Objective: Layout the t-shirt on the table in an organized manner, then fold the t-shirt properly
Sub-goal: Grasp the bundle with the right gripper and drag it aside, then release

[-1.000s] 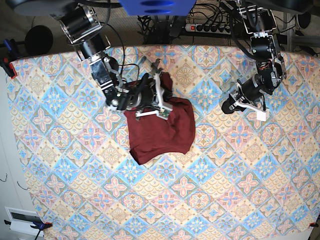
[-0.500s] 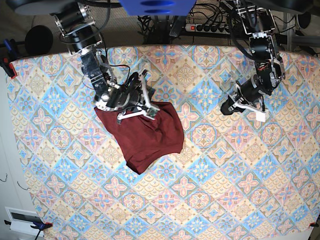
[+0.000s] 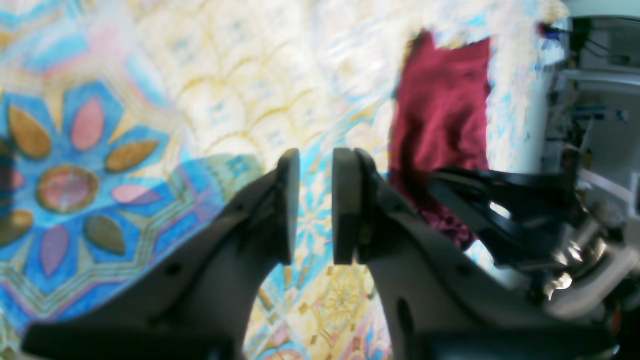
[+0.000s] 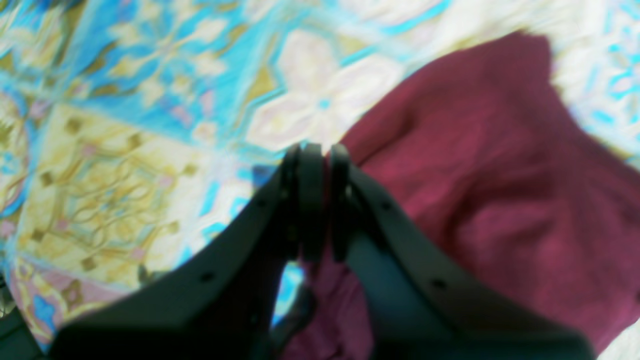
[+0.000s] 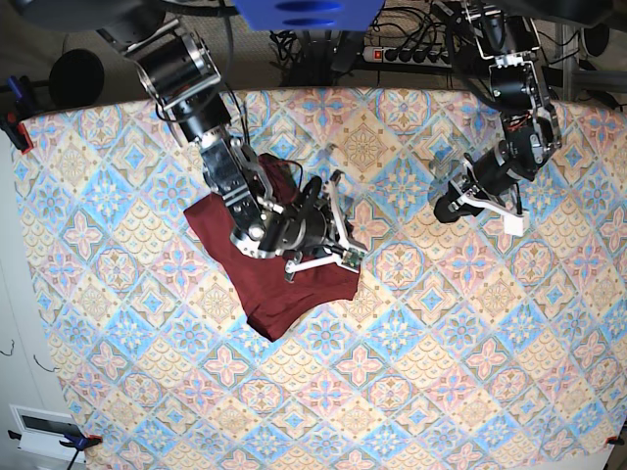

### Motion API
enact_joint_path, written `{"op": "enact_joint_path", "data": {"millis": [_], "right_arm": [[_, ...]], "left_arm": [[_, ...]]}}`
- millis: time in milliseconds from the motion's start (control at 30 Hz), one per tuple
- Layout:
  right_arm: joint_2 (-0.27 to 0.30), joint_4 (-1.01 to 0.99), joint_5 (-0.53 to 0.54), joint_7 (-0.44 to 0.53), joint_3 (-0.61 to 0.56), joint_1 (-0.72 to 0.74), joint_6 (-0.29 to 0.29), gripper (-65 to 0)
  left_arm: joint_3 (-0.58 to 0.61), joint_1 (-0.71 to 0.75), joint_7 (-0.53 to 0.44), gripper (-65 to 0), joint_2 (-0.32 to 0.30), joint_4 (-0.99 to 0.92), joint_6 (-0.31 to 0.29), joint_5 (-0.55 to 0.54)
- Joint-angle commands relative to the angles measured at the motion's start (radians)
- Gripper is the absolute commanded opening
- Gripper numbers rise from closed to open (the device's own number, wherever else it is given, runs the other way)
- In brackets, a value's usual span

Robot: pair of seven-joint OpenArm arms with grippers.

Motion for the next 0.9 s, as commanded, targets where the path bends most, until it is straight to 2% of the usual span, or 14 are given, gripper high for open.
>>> {"op": "enact_joint_path", "data": {"millis": [0, 500, 633, 700, 867], "right_arm": [[-0.003, -0.015, 0.007, 0.018, 0.004, 0.050, 0.004, -62.0], [-0.003, -0.390, 0.001, 0.244, 0.010, 0.200, -0.001, -62.0], [0.028, -0.454, -0.007, 0.300, 0.012, 0.203, -0.002, -62.0], [0.043, -0.462, -0.038, 0.320, 0.027, 0.203, -0.002, -62.0], [0.046, -0.462, -0.188, 0.329, 0.182, 0.202, -0.002, -62.0]], "left_arm": [[-0.003, -0.004, -0.008, -54.2, -0.006, 0.048, -0.010, -0.019], [-0.003, -0.002, -0.004, -54.2, -0.004, 0.057, -0.010, -0.019], [-0.005, 0.004, -0.009, -54.2, -0.004, 0.057, -0.010, -0.019], [-0.005, 0.007, -0.009, -54.2, -0.004, 0.057, -0.010, -0.020], [-0.005, 0.008, -0.011, -54.2, -0.004, 0.057, -0.010, -0.020]]}}
